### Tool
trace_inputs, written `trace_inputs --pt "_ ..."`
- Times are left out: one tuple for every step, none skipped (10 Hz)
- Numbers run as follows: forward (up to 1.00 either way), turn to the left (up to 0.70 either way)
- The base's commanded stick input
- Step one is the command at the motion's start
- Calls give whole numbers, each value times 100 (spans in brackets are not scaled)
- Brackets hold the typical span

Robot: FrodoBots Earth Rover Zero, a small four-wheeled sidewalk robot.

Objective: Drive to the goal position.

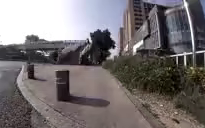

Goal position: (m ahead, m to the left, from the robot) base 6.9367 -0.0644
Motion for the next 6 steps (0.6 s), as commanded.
trace_inputs --pt "70 0" --pt "70 0" --pt "70 1" --pt "70 2" --pt "70 10" --pt "70 12"
